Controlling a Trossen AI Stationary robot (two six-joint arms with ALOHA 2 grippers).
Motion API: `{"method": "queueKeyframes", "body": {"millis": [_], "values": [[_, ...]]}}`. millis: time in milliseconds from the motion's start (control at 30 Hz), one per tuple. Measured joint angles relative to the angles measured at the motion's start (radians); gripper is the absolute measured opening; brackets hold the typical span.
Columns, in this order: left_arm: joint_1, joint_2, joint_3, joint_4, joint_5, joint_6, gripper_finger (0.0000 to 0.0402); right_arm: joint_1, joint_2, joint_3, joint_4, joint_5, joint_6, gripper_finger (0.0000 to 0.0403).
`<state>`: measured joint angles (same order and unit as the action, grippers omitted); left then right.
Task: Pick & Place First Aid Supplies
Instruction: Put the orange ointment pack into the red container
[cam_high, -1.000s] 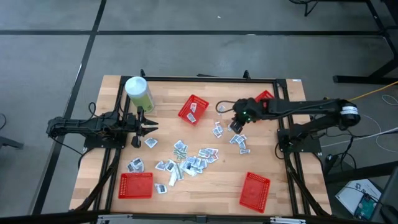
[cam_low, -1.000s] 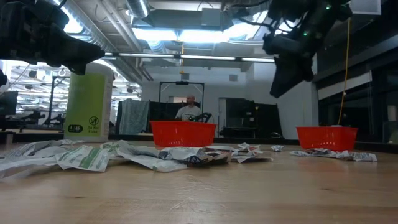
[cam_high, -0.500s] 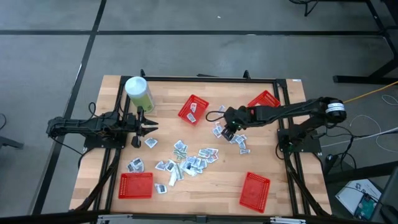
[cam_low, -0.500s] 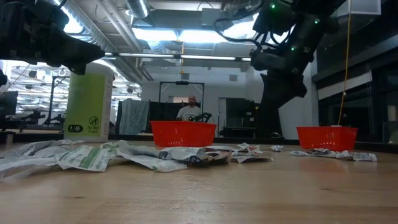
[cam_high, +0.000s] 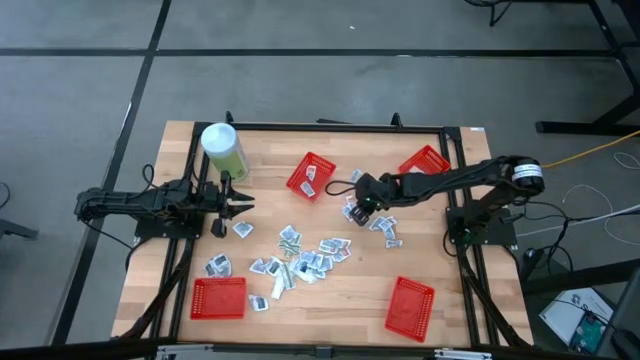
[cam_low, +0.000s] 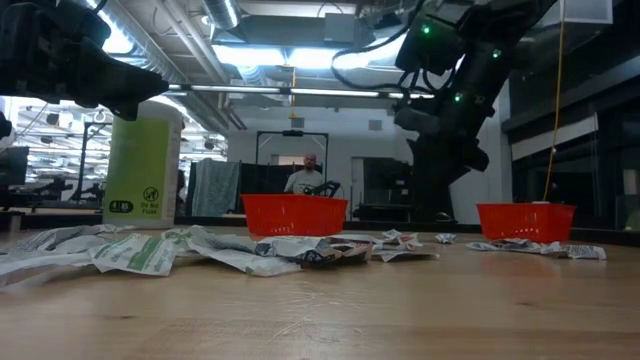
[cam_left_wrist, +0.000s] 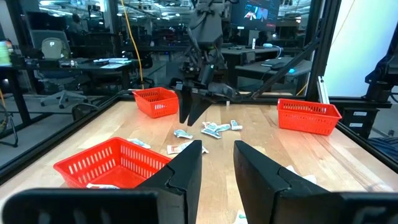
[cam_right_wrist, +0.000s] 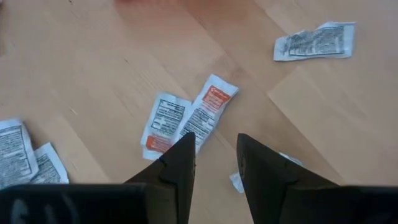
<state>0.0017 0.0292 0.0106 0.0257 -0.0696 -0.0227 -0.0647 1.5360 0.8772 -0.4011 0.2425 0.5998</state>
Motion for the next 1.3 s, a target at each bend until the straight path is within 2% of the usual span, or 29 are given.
{"method": "queueKeyframes", "body": {"millis": [567, 867, 1000, 1300], "values": [[0.0, 0.0, 0.0, 0.0, 0.0, 0.0, 0.0088, 0.001, 0.165, 0.0, 0.098, -0.042, 0.025, 0.012], [0.0, 0.0, 0.0, 0.0, 0.0, 0.0, 0.0088, 0.001, 0.173, 0.002, 0.104, -0.043, 0.021, 0.0117], [0.0, 0.0, 0.0, 0.0, 0.0, 0.0, 0.0088, 0.0, 0.173, 0.002, 0.104, -0.04, 0.021, 0.0093], [0.0, 0.0, 0.0, 0.0, 0.0, 0.0, 0.0088, 0.001, 0.173, 0.001, 0.109, -0.046, -0.011, 0.0008]]}}
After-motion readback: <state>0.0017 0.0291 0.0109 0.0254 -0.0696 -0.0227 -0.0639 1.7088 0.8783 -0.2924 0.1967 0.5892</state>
